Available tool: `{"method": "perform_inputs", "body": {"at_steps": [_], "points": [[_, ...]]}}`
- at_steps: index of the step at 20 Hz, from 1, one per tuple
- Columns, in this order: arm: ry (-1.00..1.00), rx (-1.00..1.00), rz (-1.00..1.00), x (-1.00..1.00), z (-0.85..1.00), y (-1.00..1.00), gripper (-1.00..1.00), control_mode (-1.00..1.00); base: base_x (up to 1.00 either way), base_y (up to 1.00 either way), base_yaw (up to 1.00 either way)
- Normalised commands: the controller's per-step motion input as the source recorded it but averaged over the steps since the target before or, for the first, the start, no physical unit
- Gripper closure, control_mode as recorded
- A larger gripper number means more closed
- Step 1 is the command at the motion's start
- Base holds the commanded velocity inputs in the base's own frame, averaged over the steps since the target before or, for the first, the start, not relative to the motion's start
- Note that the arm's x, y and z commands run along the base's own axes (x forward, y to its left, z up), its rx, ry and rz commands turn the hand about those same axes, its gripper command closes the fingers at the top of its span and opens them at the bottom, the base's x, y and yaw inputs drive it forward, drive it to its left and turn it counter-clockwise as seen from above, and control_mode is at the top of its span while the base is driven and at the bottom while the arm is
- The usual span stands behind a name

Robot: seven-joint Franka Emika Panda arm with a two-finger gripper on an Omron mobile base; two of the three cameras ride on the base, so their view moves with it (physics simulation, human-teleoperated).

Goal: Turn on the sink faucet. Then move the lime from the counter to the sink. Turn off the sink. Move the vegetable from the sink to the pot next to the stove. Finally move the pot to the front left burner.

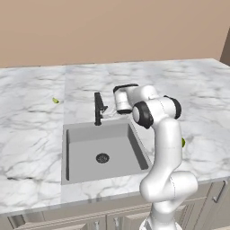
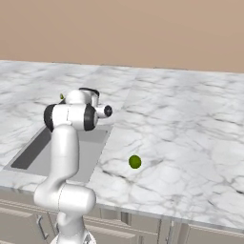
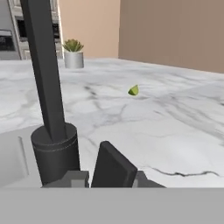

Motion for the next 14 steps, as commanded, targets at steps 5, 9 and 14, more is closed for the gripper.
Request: {"method": "perform_inputs", "body": {"at_steps": [5,9,14], "points": [[0.02,-0.01,-0.07,0.00,-0.06,0.08,1.00,-1.00,0.00,0.00,0.00],[0.11,-0.01,0.00,0.03,-0.14,0.00,1.00,-1.00,0.00,0.00,0.00],[0.11,0.00,-0.08,0.03,-0.24,-0.03,1.00,-1.00,0.00,0.00,0.00]]}}
